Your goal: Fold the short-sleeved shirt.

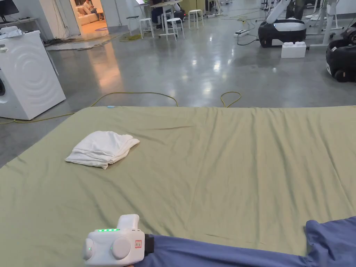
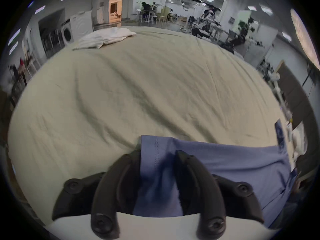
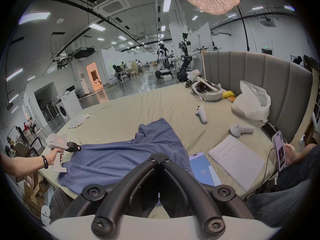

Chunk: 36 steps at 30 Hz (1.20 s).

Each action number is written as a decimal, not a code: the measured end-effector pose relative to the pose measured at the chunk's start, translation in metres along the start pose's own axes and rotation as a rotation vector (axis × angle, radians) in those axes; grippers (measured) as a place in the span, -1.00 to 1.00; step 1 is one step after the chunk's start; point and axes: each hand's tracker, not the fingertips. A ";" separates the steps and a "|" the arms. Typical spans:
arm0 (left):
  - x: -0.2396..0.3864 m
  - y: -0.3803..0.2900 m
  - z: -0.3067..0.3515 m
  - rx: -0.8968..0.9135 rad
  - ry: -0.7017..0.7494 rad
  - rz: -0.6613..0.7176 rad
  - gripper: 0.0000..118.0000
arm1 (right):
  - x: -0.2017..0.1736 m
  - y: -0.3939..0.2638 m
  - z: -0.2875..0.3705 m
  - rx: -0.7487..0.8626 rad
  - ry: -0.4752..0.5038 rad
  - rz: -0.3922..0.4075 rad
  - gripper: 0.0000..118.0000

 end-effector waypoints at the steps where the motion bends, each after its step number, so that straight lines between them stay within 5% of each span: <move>1: 0.003 0.000 0.000 -0.001 -0.015 -0.013 -0.60 | 0.001 0.001 -0.005 -0.016 0.005 0.007 -1.00; 2: 0.007 0.001 -0.001 -0.008 -0.019 -0.017 -0.78 | 0.002 0.003 -0.012 -0.031 0.012 0.017 -1.00; 6: 0.028 -0.001 -0.013 -0.046 0.057 -0.108 -0.87 | 0.004 0.023 -0.056 -0.083 0.025 0.041 -0.97; 7: 0.028 0.001 -0.016 -0.065 0.062 -0.116 -0.87 | 0.007 0.031 -0.073 -0.132 0.032 0.046 -0.75; 9: 0.025 0.008 -0.018 -0.102 0.036 -0.108 -0.87 | 0.015 0.045 -0.115 -0.193 0.044 0.022 0.34; 10: 0.021 0.012 -0.018 -0.121 0.027 -0.106 -0.87 | 0.021 0.052 -0.140 -0.241 0.048 0.004 0.45; 14: 0.011 0.018 -0.014 -0.158 -0.020 -0.048 -0.87 | 0.041 0.055 -0.247 -0.411 0.036 -0.055 0.42; 20: 0.006 0.015 -0.004 -0.144 -0.050 0.026 -0.87 | 0.053 0.032 -0.356 -0.673 -0.164 0.023 0.36; 22: 0.008 0.014 -0.003 -0.142 -0.046 0.042 -0.87 | 0.040 0.032 -0.350 -0.606 -0.202 0.082 0.04; 24: 0.013 0.014 -0.004 -0.136 -0.030 0.017 -0.87 | 0.027 0.033 -0.342 -0.579 -0.187 0.208 -0.94; 25: 0.016 0.014 -0.003 -0.137 -0.020 -0.002 -0.87 | 0.023 0.030 -0.337 -0.580 -0.201 0.248 -0.97; 29: 0.023 0.013 0.017 -0.119 -0.002 -0.034 -0.88 | 0.026 0.036 -0.326 -0.574 -0.139 0.138 -0.97; 33: -0.012 -0.011 0.085 0.078 -0.209 0.032 -0.88 | 0.028 0.049 -0.250 -0.423 -0.043 0.072 -0.98; 36: -0.037 -0.054 0.141 0.118 -0.233 0.023 -0.88 | 0.039 0.037 -0.184 -0.372 0.000 0.031 -0.98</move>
